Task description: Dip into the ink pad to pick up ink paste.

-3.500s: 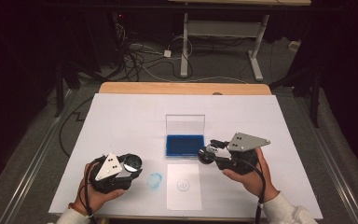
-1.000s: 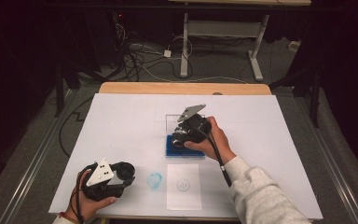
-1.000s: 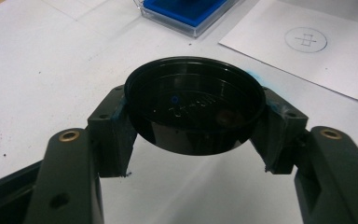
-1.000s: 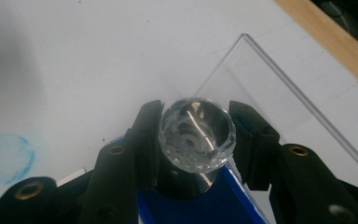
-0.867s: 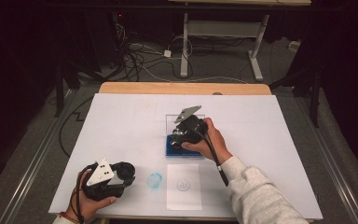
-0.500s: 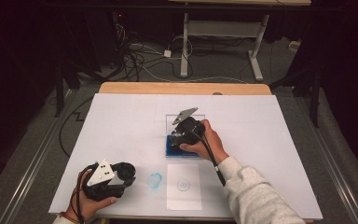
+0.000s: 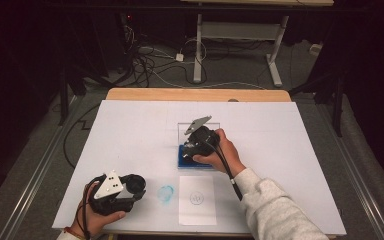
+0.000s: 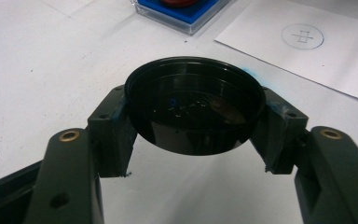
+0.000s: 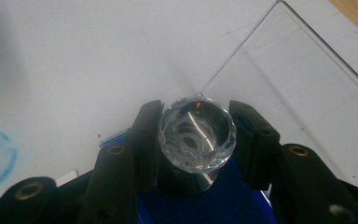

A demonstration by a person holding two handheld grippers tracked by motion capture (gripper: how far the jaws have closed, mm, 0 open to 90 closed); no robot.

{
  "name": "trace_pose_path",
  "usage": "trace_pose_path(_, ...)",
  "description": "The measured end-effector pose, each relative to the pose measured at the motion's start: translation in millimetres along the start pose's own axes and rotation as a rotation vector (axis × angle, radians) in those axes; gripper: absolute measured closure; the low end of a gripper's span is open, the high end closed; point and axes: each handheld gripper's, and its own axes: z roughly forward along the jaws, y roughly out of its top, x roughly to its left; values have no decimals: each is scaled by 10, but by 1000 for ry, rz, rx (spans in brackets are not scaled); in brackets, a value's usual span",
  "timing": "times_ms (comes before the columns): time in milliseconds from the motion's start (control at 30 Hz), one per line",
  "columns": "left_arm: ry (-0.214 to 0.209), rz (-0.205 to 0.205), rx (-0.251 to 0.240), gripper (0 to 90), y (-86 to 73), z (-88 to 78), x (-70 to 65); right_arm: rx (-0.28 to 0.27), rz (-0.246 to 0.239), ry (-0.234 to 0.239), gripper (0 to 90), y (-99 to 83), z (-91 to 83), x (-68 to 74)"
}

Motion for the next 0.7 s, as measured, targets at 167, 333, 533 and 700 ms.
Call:
trace_pose_path(167, -1, 1, 2, 370, 1, 5, -6, 0, 13, 2, 574, -21, 1, 5)
trace_pose_path(333, -1, 1, 0, 370, 0, 4, -10, 4, 16, 1, 573, -18, 7, 5)
trace_pose_path(533, -4, 4, 2, 370, 1, 7, -10, 20, 10, 9, 574, 4, 13, -13)
trace_pose_path(700, -6, 5, 3, 370, 4, 11, -14, 22, -2, -6, 574, -3, 3, 22)
